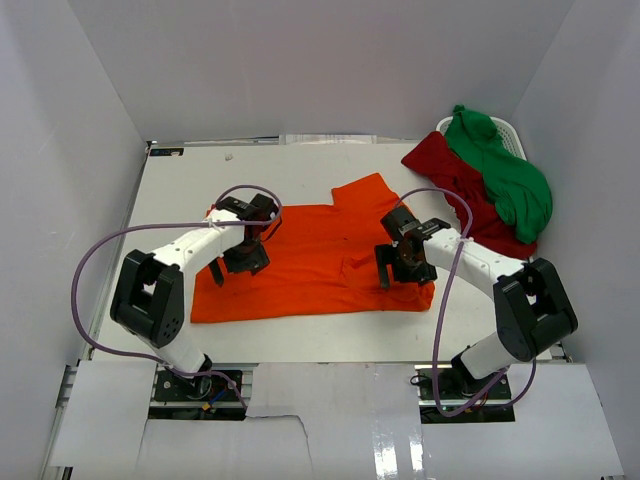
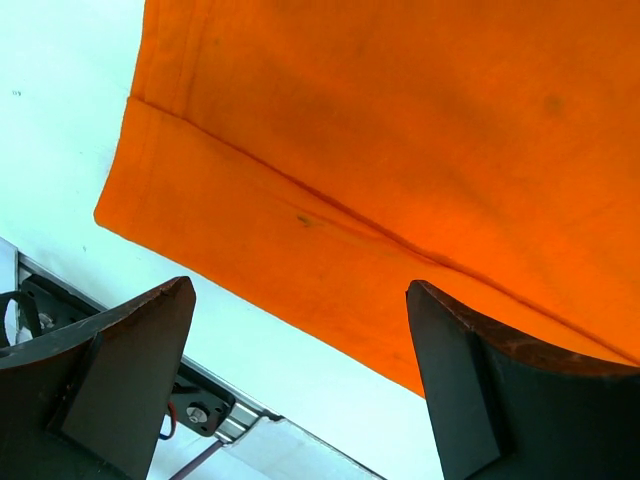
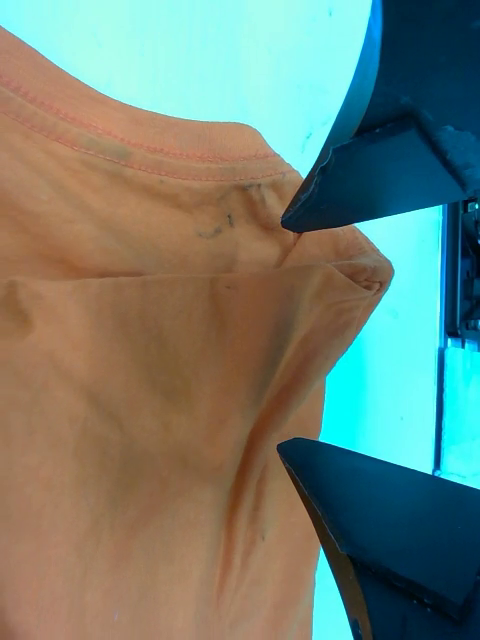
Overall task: Fold and stack the t-shirts
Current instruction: Fold the flattened tshirt in 1/3 of the way, then grap the side of the flattened tshirt furthest away from the robot with both arms
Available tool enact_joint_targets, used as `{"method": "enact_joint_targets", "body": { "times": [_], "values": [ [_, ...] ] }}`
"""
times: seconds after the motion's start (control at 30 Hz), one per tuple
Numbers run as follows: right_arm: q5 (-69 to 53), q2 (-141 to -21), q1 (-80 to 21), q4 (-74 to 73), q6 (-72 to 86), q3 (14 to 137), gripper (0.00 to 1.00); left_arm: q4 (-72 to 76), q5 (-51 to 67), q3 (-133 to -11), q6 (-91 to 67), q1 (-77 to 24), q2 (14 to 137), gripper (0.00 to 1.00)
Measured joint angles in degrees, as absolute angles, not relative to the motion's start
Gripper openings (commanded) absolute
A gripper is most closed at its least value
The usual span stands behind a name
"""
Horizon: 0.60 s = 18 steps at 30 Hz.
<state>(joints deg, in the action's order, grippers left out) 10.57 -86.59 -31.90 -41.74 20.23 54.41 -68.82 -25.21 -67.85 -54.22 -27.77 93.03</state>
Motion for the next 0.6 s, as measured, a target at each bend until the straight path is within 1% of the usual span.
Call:
{"method": "enact_joint_targets", "body": {
  "times": [0.17,0.2,0.23,0.27,0.3,0.33,0.37,0.4,0.43,0.47,0.53,0.57,0.6],
  "values": [
    [11.25,-86.59,-31.9,-42.02,19.33,55.72,0.9,-68.95,-25.12,-70.52,-53.58,-27.77,93.23,0.98],
    [11.7,-86.61,-31.9,-41.98,19.16,55.75,0.92,-68.86,-25.04,-71.0,-53.36,-27.77,93.34,0.98],
    [12.21,-86.61,-31.9,-41.98,19.05,55.77,0.97,-68.77,-24.95,-71.44,-53.12,-27.77,93.47,0.98],
    [12.69,-86.63,-31.86,-41.91,18.96,55.86,0.95,-68.62,-24.75,-71.99,-52.82,-27.79,93.58,0.98],
    [13.19,-86.65,-31.77,-41.85,18.68,56.07,0.86,-68.47,-24.56,-72.51,-52.36,-27.88,93.69,0.98],
    [13.43,-86.65,-31.59,-41.69,18.26,56.29,0.72,-68.27,-24.32,-73.12,-51.83,-27.97,93.89,0.98],
    [13.58,-86.67,-31.46,-41.45,17.82,56.62,0.7,-67.92,-24.03,-73.67,-51.27,-28.16,94.04,0.98],
    [13.63,-86.78,-31.35,-41.19,17.65,57.01,0.7,-67.24,-23.75,-74.17,-50.33,-28.6,94.24,0.98],
    [13.74,-87.07,-31.11,-40.73,17.54,57.54,0.71,-66.7,-23.38,-74.74,-49.54,-29.17,94.45,0.98],
    [13.8,-87.48,-30.98,-40.23,17.45,58.04,0.75,-65.91,-23.05,-75.29,-48.71,-30.0,94.74,0.98],
    [13.82,-88.77,-30.59,-39.05,16.95,59.27,0.77,-64.9,-22.44,-77.03,-47.24,-31.86,95.96,0.98],
    [13.78,-89.69,-30.33,-38.39,16.47,59.99,0.74,-64.31,-22.02,-78.54,-46.52,-32.91,97.19,0.98],
    [13.76,-90.48,-30.15,-37.67,16.05,60.49,0.7,-63.81,-21.78,-79.77,-46.15,-33.76,98.37,0.98]
  ]
}}
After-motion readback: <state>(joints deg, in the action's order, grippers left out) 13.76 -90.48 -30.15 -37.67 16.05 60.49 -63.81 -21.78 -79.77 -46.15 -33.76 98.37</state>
